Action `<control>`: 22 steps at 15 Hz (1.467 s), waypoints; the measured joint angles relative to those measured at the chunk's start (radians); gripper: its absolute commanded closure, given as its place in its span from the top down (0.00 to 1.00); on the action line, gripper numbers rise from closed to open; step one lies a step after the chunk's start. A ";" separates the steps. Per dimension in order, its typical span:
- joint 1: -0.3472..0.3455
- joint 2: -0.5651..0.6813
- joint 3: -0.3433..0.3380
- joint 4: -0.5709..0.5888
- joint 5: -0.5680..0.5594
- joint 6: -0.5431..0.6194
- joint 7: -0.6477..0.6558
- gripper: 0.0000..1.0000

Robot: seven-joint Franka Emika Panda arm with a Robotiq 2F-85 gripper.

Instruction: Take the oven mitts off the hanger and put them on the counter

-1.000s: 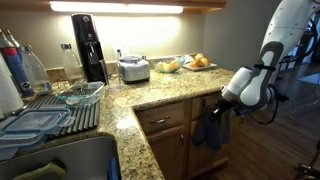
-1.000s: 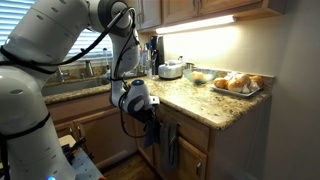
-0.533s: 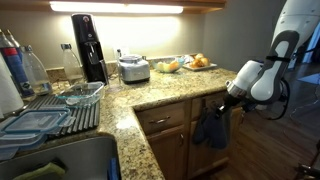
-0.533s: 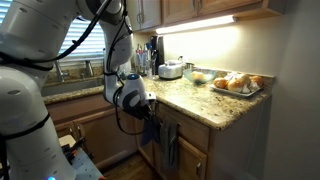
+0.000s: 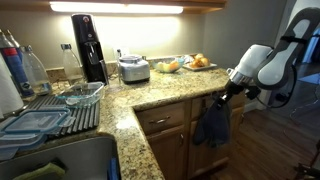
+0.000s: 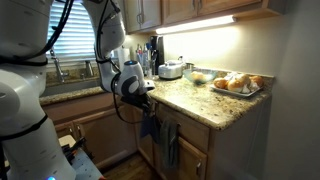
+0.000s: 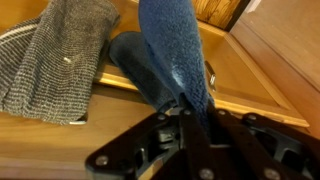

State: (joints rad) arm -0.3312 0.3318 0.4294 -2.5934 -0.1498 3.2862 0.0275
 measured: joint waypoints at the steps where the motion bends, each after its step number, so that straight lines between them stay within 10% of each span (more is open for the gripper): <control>1: -0.024 -0.028 0.028 -0.001 0.001 -0.022 0.000 0.08; 13: -0.177 -0.276 0.164 0.104 0.090 -0.193 0.000 0.08; 17: -0.050 -0.316 -0.007 0.176 0.087 -0.219 0.004 0.08; 22: -0.067 -0.301 -0.047 0.237 -0.046 -0.219 0.092 0.08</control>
State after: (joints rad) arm -0.3983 0.0305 0.3829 -2.3568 -0.1958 3.0669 0.1193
